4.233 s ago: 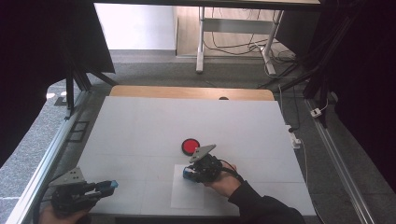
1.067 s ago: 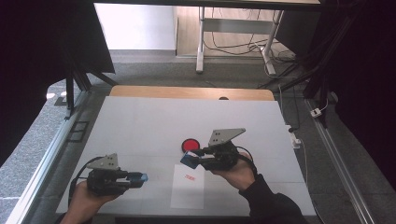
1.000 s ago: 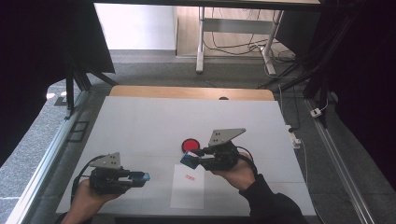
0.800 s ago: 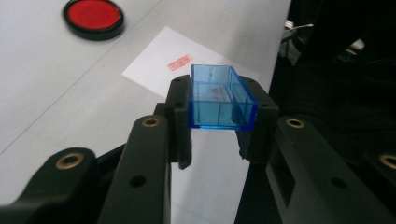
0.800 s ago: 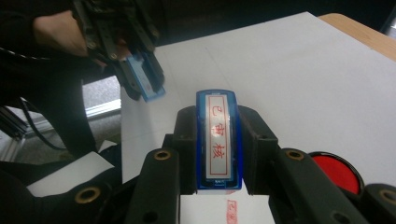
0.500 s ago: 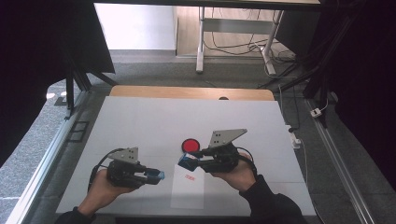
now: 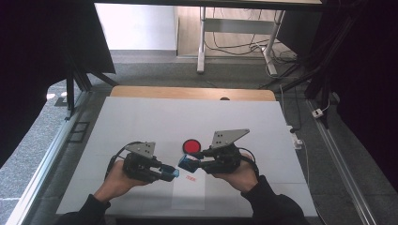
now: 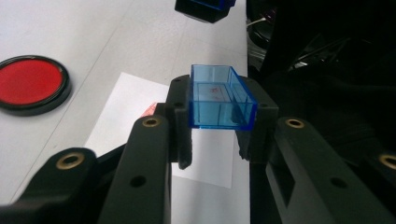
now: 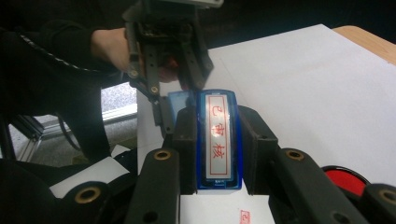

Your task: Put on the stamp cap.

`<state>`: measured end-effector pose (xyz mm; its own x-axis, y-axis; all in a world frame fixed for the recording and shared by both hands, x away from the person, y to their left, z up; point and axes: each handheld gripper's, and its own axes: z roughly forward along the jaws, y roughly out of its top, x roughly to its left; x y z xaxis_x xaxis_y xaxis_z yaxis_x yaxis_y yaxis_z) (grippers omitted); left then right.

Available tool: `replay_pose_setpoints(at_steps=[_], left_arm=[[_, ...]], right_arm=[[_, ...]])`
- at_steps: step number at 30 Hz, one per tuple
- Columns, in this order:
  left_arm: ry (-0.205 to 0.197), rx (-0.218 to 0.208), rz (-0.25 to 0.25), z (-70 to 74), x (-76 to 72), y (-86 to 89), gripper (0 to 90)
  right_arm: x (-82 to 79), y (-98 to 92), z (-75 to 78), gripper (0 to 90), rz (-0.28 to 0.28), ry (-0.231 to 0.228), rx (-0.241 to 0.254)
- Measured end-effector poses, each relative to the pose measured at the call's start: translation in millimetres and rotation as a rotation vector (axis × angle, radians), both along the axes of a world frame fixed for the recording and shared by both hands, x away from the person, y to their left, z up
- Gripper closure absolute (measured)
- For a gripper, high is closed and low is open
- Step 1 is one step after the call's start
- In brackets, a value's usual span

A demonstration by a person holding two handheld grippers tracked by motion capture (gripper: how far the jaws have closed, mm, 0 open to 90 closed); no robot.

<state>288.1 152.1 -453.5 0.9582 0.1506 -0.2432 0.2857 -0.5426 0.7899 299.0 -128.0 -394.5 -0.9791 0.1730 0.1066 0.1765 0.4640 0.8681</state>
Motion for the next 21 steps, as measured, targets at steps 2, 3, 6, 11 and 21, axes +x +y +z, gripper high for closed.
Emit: replay_pose_setpoints(at_steps=[2, 3, 6, 11, 21], left_arm=[[-0.001, -0.003, -0.015, -0.3, 1.5, -2.2, 68.5], [-0.001, -0.007, -0.027, -0.6, 2.6, -3.9, 68.5], [-0.003, -0.014, -0.051, -1.0, 5.5, -7.9, 68.5], [-0.006, -0.022, -0.091, -1.0, 8.6, -15.3, 68.6], [-0.012, -0.038, -0.139, -1.5, 11.0, -23.8, 68.6]], right_arm=[[-0.5, 0.2, 0.2, 71.0, 0.012, 0.006, 0.009], [-0.7, 0.7, 0.2, 71.0, 0.016, 0.008, 0.010], [-1.8, 2.5, -0.6, 71.1, 0.033, 0.011, 0.011], [-3.1, 5.3, -2.0, 71.1, 0.050, 0.015, 0.010], [-4.9, 7.0, -2.4, 71.1, 0.081, 0.029, 0.025]])
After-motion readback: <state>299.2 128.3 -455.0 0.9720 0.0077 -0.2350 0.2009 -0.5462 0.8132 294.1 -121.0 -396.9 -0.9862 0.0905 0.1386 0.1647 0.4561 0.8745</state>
